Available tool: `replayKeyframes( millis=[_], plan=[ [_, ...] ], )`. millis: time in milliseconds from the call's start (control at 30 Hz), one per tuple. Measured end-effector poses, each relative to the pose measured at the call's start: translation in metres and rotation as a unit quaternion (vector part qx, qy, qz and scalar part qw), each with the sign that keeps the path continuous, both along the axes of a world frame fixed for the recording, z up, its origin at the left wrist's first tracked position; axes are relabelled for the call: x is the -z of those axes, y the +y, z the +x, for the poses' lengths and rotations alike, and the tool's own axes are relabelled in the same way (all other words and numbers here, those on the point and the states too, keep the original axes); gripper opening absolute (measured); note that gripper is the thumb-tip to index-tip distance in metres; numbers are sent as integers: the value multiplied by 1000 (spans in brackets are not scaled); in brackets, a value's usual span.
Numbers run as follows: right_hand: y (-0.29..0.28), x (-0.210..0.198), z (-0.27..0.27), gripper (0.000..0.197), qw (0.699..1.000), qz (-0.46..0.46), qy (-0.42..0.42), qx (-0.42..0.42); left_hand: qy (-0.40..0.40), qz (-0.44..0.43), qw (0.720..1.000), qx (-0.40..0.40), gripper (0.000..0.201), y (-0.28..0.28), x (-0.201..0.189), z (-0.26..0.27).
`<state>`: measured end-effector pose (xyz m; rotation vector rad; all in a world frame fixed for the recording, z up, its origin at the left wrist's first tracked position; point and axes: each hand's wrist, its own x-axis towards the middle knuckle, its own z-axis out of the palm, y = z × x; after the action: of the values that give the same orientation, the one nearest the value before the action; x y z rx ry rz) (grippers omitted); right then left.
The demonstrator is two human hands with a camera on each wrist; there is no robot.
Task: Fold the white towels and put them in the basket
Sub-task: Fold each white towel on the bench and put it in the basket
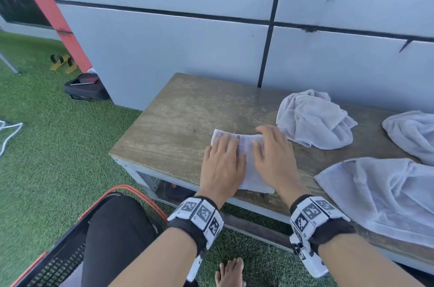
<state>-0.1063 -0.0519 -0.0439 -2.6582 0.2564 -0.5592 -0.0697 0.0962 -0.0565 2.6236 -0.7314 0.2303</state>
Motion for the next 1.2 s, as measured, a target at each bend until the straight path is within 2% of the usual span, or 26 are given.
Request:
replayKeyframes(
  millis=[67,100,167,300,367,433,533,633,733,867,967,1133,1200],
  plan=[
    [2,9,-3,45,990,-24,114,-85,53,49,997,21,58,4,13,-7],
    [2,13,-4,49,981,-18,169,-98,66,63,996,20,59,7,18,-7],
    [0,17,-5,51,970,-14,227,-90,64,75,995,27,60,9,21,-3],
    [3,6,-5,54,963,-109,242,-51,55,117,991,43,56,15,15,11],
    [5,-8,-6,50,960,-170,222,-11,43,138,989,-30,56,22,7,22],
    [7,-25,-7,40,957,-191,219,15,48,138,984,-103,60,29,-3,30],
    [8,-35,-10,33,957,-219,186,31,68,95,989,-92,60,26,-13,23],
    [19,-22,-10,33,976,-173,120,-48,102,68,990,-65,61,10,-7,-3],
    [29,-3,-8,53,971,-61,190,-134,111,58,990,-71,60,5,7,-16],
    [21,12,-11,56,960,-19,255,-113,108,52,991,-63,55,18,14,-8],
    [17,14,-12,57,958,-15,266,-106,116,28,988,-101,57,27,16,-5],
    [19,15,-11,58,958,-6,271,-97,143,-27,965,-218,90,23,15,-13],
    [20,17,-10,58,959,-5,269,-92,154,-26,957,-243,96,22,11,-16]
  ],
)
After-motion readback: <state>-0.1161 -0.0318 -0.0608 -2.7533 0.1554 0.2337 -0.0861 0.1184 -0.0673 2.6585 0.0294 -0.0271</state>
